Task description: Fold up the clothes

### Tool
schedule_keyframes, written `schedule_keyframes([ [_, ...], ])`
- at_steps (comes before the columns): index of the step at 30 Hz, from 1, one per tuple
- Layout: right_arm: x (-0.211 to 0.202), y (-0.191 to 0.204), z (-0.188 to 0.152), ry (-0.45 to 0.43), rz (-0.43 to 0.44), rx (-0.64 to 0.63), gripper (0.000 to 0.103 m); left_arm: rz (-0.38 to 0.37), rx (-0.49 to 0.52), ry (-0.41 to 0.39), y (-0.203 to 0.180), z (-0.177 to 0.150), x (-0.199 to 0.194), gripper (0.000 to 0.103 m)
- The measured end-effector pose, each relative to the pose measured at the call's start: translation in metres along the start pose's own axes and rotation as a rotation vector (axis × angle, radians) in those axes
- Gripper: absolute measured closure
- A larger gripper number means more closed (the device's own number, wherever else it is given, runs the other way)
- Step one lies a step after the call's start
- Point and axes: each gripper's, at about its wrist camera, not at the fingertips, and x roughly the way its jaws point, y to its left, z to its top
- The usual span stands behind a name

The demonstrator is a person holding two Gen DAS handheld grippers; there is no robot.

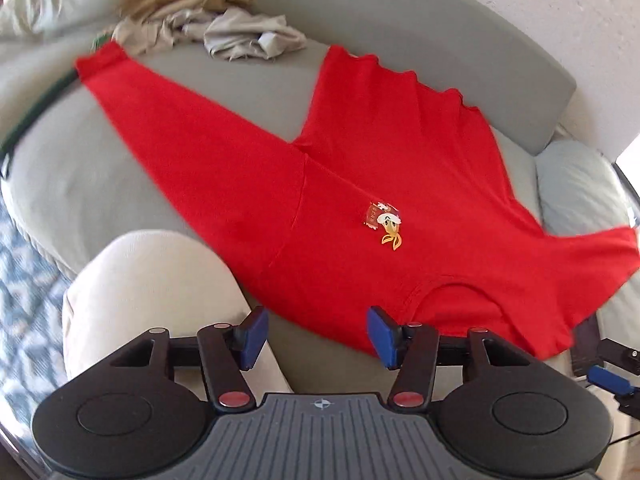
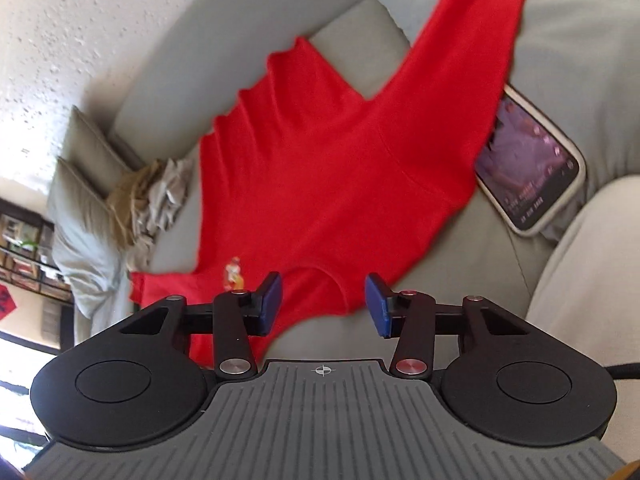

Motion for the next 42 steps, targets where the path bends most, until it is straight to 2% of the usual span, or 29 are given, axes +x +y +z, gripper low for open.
schedule_keyframes([
  [2,0.013,-0.005,-0.011,0.028,-0.018,-0.040,0.054,0.066,0.143,-0.030,-0.024,-0.007,0.000,0.048],
  [4,0.022,-0.009,-0.019,0.060,-0.002,-0.064,0.054,0.117,0.296,-0.028,-0.045,-0.017,0.003,0.039],
  [6,0.027,-0.011,-0.022,0.068,0.014,-0.073,0.050,0.164,0.397,-0.024,-0.057,-0.027,0.007,0.038],
  [11,0.030,-0.008,-0.022,0.010,-0.020,-0.165,0.049,0.214,0.591,-0.068,-0.075,-0.037,0.014,0.038],
  [13,0.033,-0.003,-0.021,-0.013,-0.039,-0.236,0.049,0.231,0.689,-0.111,-0.081,-0.043,0.018,0.039],
  [15,0.040,0.004,-0.019,-0.030,-0.058,-0.332,0.049,0.230,0.769,-0.117,-0.087,-0.049,0.028,0.044],
  [17,0.049,0.014,-0.018,-0.041,-0.077,-0.433,0.049,0.208,0.809,-0.113,-0.089,-0.053,0.035,0.057],
  [18,0.055,0.018,-0.020,-0.038,-0.088,-0.489,0.050,0.197,0.823,-0.113,-0.090,-0.054,0.037,0.070],
  [19,0.060,0.022,-0.021,-0.036,-0.099,-0.543,0.050,0.179,0.832,-0.103,-0.092,-0.054,0.038,0.087],
  [20,0.065,0.025,-0.024,-0.036,-0.112,-0.589,0.050,0.162,0.832,-0.086,-0.093,-0.055,0.040,0.097],
  [21,0.069,0.028,-0.027,-0.037,-0.125,-0.634,0.053,0.158,0.828,-0.073,-0.094,-0.054,0.041,0.100],
  [22,0.074,0.031,-0.031,-0.038,-0.138,-0.679,0.057,0.156,0.817,-0.066,-0.093,-0.053,0.042,0.101],
  [25,0.079,0.040,-0.040,-0.062,-0.204,-0.786,0.092,0.131,0.759,-0.038,-0.090,-0.044,0.040,0.102],
  [26,0.079,0.043,-0.042,-0.071,-0.224,-0.812,0.098,0.120,0.739,-0.028,-0.089,-0.041,0.035,0.102],
  [30,0.066,0.052,-0.045,-0.067,-0.236,-0.841,0.099,0.080,0.669,0.011,-0.085,-0.032,0.018,0.102],
  [32,0.067,0.049,-0.044,-0.021,-0.245,-0.815,0.102,0.080,0.654,0.039,-0.083,-0.032,0.023,0.102],
  [35,0.072,0.043,-0.043,0.018,-0.237,-0.771,0.101,0.088,0.660,0.070,-0.085,-0.039,0.031,0.102],
  [36,0.071,0.044,-0.042,0.023,-0.231,-0.767,0.096,0.086,0.671,0.072,-0.086,-0.042,0.030,0.100],
  [38,0.064,0.046,-0.040,0.031,-0.218,-0.755,0.085,0.051,0.665,0.077,-0.086,-0.043,0.023,0.088],
  [39,0.059,0.046,-0.039,0.029,-0.214,-0.747,0.071,0.021,0.647,0.081,-0.084,-0.042,0.018,0.079],
  [40,0.053,0.047,-0.039,0.022,-0.207,-0.740,0.064,-0.019,0.611,0.084,-0.082,-0.040,0.012,0.073],
  [42,0.041,0.049,-0.040,0.000,-0.179,-0.734,0.061,-0.067,0.540,0.056,-0.076,-0.033,0.003,0.069],
])
